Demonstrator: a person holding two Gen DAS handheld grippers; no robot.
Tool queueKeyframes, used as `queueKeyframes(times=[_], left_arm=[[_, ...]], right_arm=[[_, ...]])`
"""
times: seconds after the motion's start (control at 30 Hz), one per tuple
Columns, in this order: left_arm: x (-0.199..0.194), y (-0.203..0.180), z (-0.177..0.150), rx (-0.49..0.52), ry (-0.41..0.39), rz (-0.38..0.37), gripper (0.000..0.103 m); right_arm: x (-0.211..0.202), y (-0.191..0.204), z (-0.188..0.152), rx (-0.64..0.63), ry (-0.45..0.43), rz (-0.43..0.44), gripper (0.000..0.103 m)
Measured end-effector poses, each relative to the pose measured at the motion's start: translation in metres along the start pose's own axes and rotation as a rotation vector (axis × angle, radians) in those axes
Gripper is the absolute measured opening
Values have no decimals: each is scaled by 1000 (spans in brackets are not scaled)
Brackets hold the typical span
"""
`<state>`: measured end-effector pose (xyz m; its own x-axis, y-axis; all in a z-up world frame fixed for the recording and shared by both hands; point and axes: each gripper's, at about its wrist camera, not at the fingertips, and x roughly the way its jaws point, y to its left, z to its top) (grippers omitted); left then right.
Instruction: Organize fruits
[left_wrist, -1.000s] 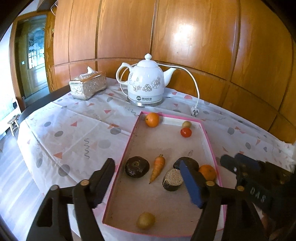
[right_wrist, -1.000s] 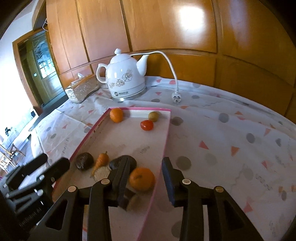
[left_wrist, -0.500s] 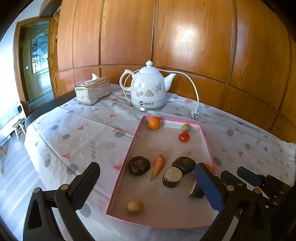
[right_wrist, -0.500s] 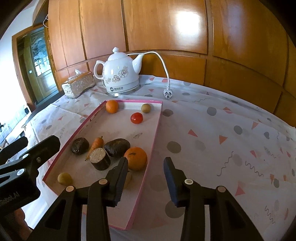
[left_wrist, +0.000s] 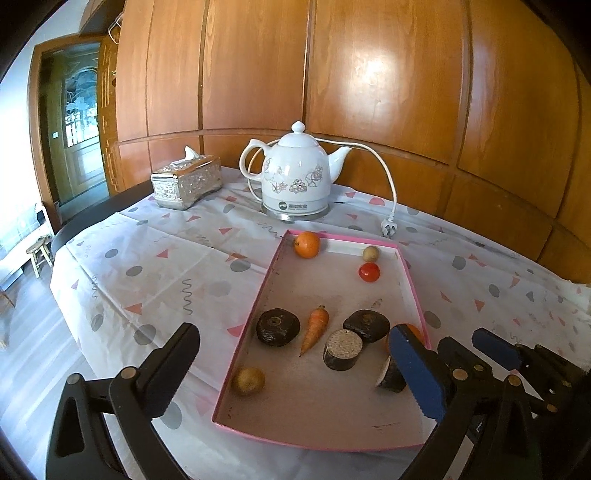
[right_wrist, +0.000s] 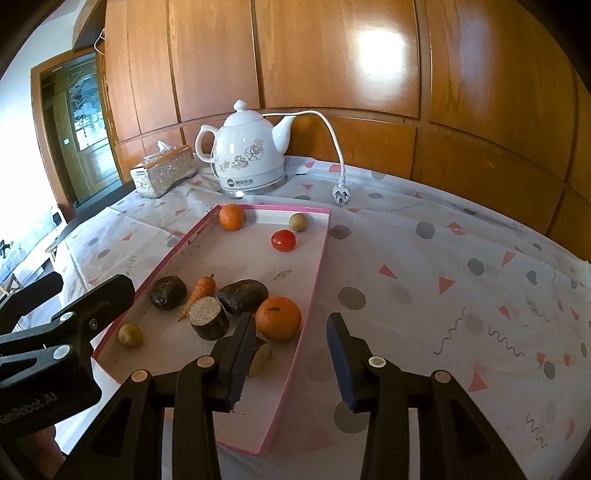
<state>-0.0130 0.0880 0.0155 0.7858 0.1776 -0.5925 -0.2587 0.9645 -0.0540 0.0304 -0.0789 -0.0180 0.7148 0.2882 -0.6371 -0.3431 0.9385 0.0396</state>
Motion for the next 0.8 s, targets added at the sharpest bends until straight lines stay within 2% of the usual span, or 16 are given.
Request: queueKeyframes(times=[0.57, 0.8], left_arm=[[-3, 2, 2, -17, -20, 24, 103], [0, 1, 2, -14, -13, -3, 102]], right_arm=[[2, 0, -2, -4, 8, 1, 41], [3, -7, -2, 7, 5, -3, 41]])
